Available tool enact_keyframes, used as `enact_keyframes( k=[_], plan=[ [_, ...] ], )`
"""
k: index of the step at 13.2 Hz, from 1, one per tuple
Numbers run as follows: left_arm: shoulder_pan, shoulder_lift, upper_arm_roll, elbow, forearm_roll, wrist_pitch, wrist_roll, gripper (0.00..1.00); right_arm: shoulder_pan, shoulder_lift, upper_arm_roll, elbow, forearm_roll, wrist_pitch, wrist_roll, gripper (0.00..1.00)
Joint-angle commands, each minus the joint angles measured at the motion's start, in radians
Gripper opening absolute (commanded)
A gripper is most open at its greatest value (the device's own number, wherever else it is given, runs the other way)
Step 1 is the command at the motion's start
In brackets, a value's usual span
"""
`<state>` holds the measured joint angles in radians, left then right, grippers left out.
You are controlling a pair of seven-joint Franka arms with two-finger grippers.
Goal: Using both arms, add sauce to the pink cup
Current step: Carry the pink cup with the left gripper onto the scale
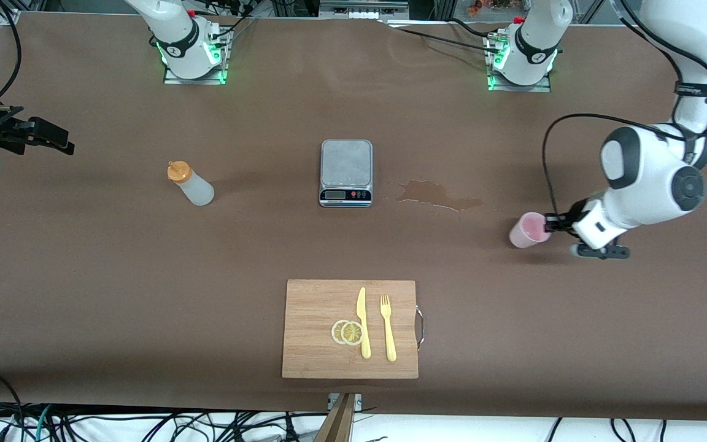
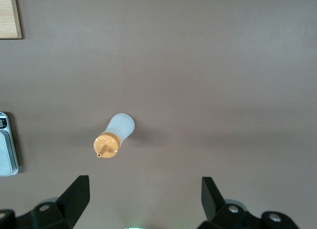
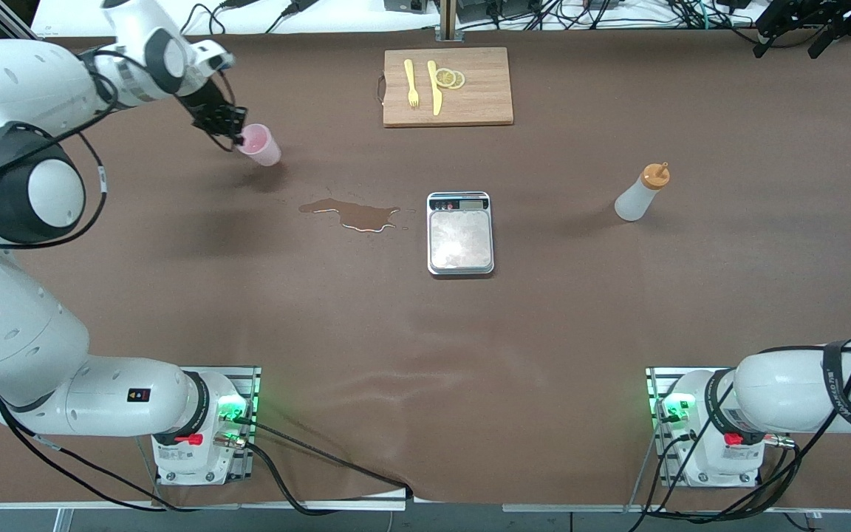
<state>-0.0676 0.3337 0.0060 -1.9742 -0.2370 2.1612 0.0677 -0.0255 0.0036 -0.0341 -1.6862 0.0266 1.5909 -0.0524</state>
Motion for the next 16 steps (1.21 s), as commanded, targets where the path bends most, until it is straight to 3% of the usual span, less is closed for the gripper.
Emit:
enact_keyframes(
  k=[1,6,10,16],
  plan=[
    [-0.124,-0.057,-0.024,-0.002,-0.019,-0.064,-0.199,0.00,-0.007,0.007,0.003,0.023,0.001,-0.019,0.003,1.00],
    [-0.263,-0.068,-0.181,0.003,-0.021,-0.054,-0.561,0.00,-0.007,0.007,0.003,0.023,0.001,-0.019,0.003,1.00],
    [-0.441,-0.056,-0.190,0.055,-0.025,-0.037,-0.813,0.00,-0.007,0.007,0.003,0.023,0.001,-0.019,0.003,1.00],
    [-0.593,0.053,-0.190,0.058,-0.024,0.178,-1.029,0.00,-0.008,0.007,0.003,0.023,0.001,-0.019,0.003,1.00]
  ],
)
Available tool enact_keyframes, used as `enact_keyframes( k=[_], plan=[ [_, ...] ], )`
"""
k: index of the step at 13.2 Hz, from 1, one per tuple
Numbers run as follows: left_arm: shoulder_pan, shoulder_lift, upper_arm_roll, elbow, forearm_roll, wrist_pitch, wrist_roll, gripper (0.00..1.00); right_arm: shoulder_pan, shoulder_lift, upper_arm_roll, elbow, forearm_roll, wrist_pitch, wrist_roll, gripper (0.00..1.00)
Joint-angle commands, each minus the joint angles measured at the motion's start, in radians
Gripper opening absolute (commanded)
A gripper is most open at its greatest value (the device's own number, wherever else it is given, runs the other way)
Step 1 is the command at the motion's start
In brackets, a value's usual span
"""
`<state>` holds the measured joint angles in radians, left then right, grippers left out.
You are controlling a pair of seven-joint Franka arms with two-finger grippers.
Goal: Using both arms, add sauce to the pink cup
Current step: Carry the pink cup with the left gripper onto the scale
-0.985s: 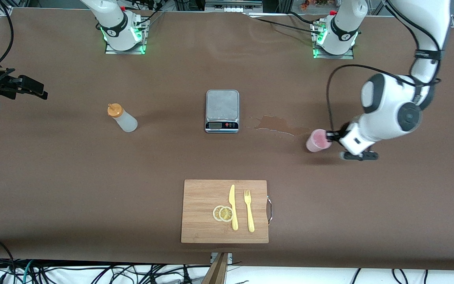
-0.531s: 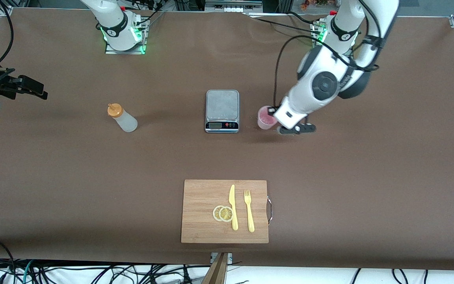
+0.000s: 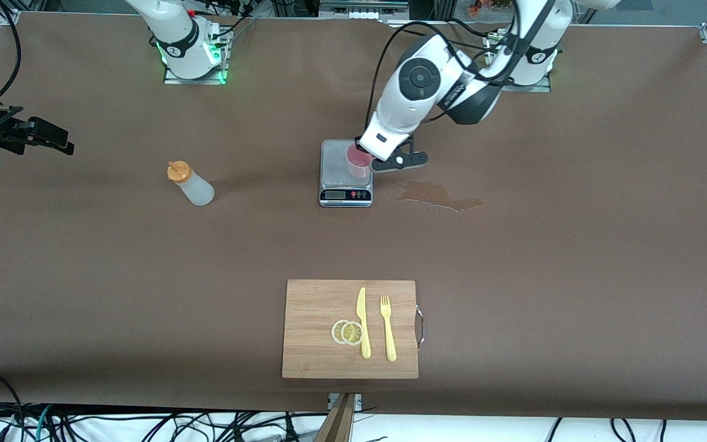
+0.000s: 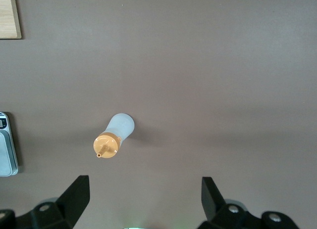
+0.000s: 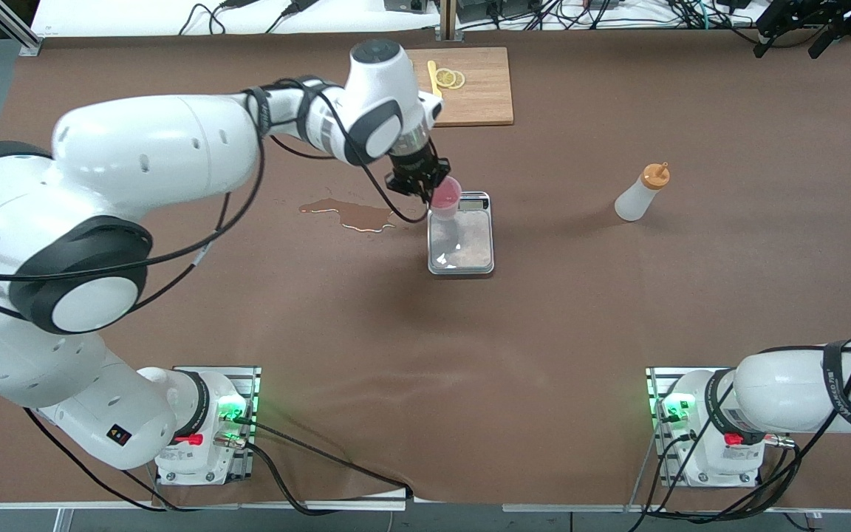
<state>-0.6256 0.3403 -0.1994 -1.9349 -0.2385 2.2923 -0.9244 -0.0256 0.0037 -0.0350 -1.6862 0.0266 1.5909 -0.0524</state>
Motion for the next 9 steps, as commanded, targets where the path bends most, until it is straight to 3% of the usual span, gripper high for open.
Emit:
enact_keyframes(
  k=[1,7,8,9],
  plan=[
    [-0.049,0.057,0.015,0.019,-0.022,0.064,-0.048,0.00,-0.008,0.007,0.004,0.023,0.001,-0.019,0.003,1.00],
    [-0.066,0.077,0.015,0.019,-0.016,0.070,-0.059,0.00,-0.008,0.007,0.004,0.023,0.001,-0.017,0.003,1.00],
    [-0.066,0.077,0.015,0.019,-0.016,0.069,-0.057,0.15,-0.008,0.007,0.004,0.023,0.001,-0.019,0.003,1.00],
    [-0.063,0.077,0.015,0.021,-0.022,0.068,-0.059,0.55,-0.008,0.007,0.004,0.023,0.001,-0.019,0.003,1.00]
  ],
)
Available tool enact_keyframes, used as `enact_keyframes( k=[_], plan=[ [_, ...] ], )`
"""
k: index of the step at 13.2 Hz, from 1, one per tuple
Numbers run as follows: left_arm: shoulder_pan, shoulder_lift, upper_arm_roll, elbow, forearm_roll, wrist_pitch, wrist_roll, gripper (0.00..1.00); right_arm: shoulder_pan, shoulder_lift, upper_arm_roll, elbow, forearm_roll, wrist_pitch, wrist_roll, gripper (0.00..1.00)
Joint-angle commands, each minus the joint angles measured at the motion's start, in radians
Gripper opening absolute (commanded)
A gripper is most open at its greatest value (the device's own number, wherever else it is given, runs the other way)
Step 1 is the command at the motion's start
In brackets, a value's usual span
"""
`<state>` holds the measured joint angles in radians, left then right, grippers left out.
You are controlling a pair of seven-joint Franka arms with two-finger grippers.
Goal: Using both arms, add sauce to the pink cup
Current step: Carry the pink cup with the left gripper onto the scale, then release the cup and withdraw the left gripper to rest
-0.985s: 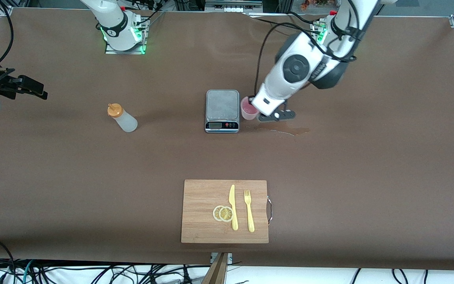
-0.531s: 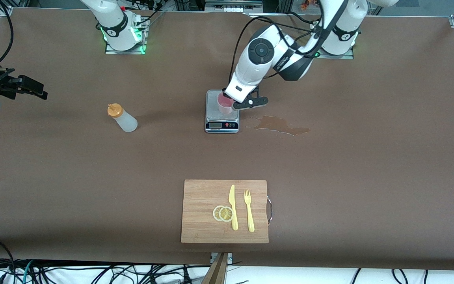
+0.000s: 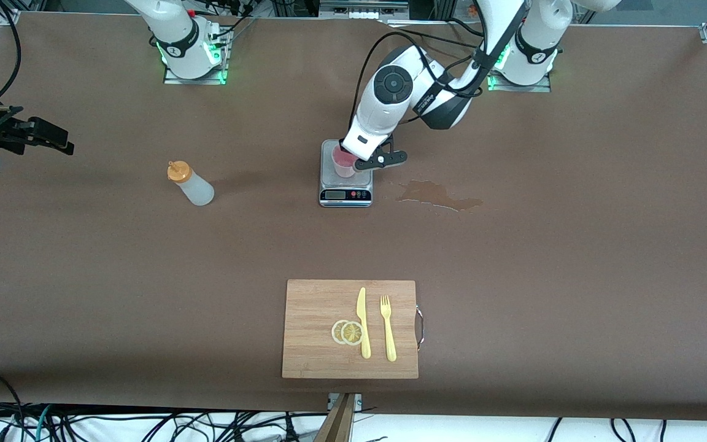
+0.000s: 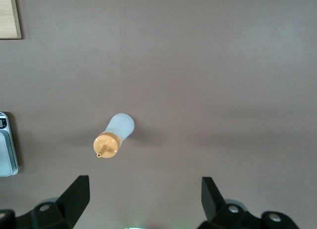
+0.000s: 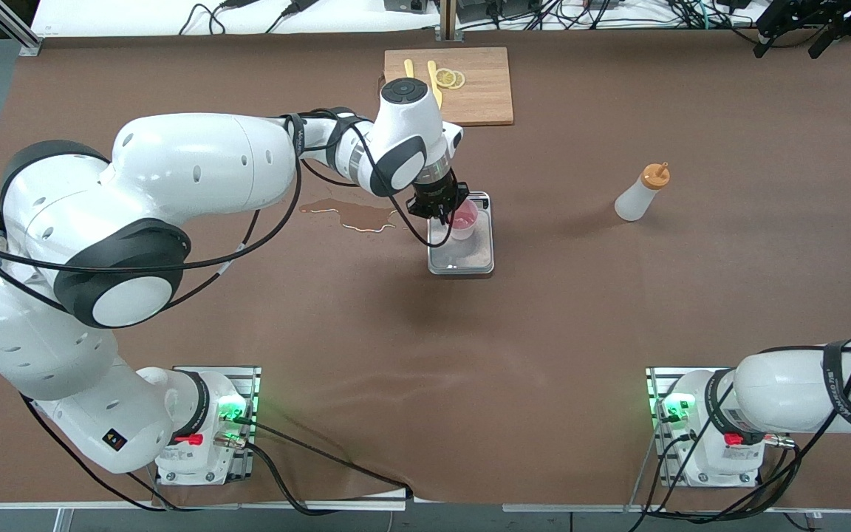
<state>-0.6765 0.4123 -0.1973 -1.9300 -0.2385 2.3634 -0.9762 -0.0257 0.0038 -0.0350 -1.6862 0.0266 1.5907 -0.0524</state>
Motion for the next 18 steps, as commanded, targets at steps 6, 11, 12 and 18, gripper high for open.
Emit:
enact_keyframes(
  k=[6,11,12,18],
  plan=[
    [0.031,-0.017,0.016,0.124,-0.025,-0.131,0.002,1.00,-0.008,0.007,0.004,0.022,0.003,-0.018,0.003,1.00],
    [0.132,-0.039,0.071,0.325,-0.007,-0.401,0.104,1.00,0.000,0.008,0.010,0.025,0.000,-0.017,-0.010,1.00],
    [0.146,-0.058,0.108,0.344,-0.007,-0.445,0.178,1.00,0.001,0.015,0.010,0.025,0.003,-0.017,-0.007,1.00],
    [0.359,-0.159,0.170,0.347,0.098,-0.541,0.520,1.00,0.001,0.051,0.014,0.023,0.007,-0.029,-0.006,1.00]
  ],
)
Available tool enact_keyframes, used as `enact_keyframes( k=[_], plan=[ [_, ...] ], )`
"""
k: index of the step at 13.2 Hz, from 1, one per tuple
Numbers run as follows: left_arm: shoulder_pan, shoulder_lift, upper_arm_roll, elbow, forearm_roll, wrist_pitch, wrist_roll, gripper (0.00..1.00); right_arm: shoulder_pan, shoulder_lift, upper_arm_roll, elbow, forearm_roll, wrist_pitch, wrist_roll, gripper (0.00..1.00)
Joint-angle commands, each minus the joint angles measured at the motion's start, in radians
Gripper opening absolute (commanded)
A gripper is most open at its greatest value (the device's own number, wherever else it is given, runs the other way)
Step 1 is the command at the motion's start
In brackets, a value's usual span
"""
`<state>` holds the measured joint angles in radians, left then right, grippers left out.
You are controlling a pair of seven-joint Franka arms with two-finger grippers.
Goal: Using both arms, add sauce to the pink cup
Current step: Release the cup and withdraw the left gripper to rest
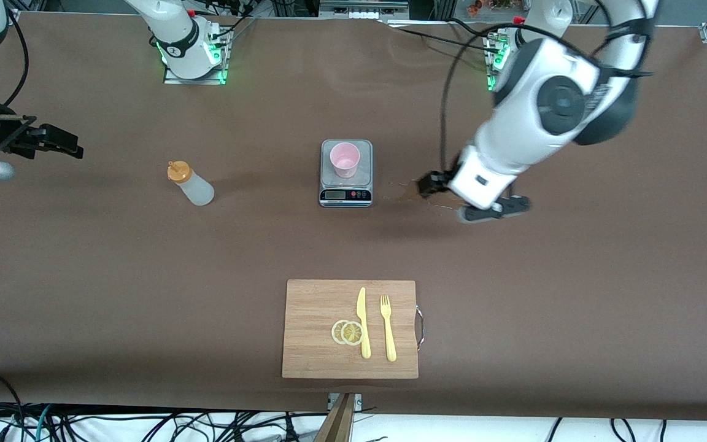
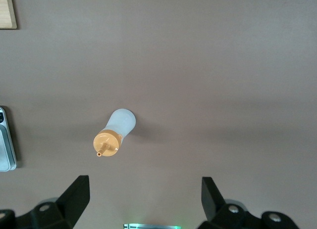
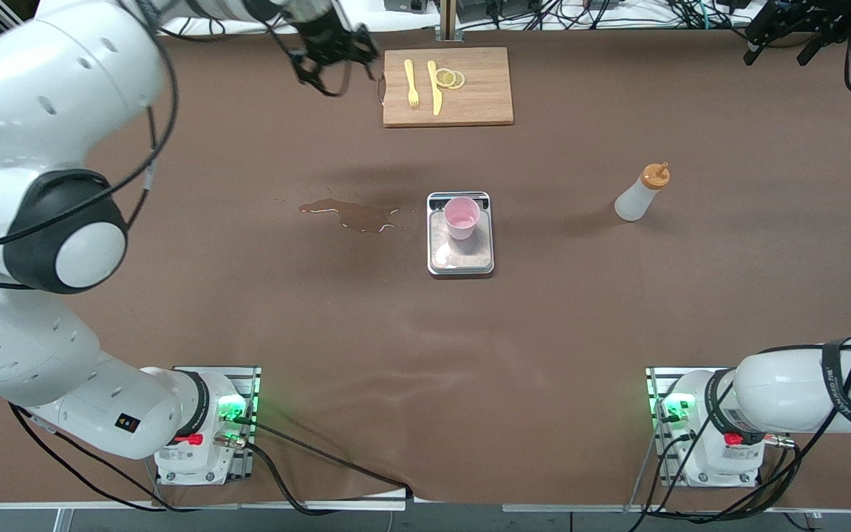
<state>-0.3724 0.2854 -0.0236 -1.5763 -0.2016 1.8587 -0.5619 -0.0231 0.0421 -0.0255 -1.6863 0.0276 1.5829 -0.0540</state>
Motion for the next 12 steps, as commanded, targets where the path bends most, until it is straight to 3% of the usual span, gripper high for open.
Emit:
enact_keyframes(
  k=[1,7,9,12],
  plan=[
    [0.087,-0.046,-0.004,-0.007,0.100,-0.062,0.175,1.00,-0.001,0.028,0.004,0.025,0.005,-0.023,-0.006,1.00],
    [0.314,-0.132,-0.006,-0.005,0.125,-0.140,0.384,1.00,-0.023,0.065,-0.013,0.002,0.008,-0.075,-0.358,1.00],
    [0.369,-0.152,-0.007,-0.005,0.125,-0.164,0.408,1.00,-0.023,0.065,-0.049,-0.022,0.078,-0.069,-0.508,1.00],
    [0.395,-0.196,-0.013,-0.001,0.125,-0.260,0.412,1.00,-0.027,0.096,-0.176,-0.108,0.272,-0.057,-0.773,1.00]
  ],
)
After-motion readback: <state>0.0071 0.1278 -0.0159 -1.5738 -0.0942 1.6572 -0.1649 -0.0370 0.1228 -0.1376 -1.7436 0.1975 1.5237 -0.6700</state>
